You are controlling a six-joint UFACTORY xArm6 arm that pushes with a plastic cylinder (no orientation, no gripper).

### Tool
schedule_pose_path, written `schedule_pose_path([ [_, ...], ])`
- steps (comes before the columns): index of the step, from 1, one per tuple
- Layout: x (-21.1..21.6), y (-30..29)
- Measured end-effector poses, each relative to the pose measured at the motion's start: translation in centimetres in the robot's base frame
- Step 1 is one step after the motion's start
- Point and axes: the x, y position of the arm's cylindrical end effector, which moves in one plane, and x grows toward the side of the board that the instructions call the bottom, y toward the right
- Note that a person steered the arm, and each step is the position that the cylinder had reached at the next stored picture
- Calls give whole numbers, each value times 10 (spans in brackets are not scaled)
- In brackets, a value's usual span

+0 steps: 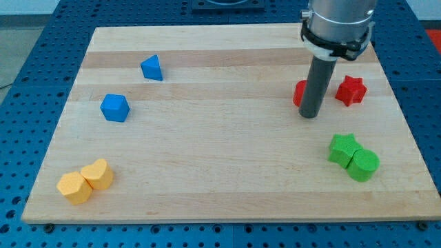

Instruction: Move red circle to the red star

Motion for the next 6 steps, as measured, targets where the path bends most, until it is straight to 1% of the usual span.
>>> schedule_pose_path([
  [1,4,-67],
  [2,-13,-115],
  [3,-23,-107],
  [4,-23,-57],
  [5,-23,-24],
  [6,-23,-31],
])
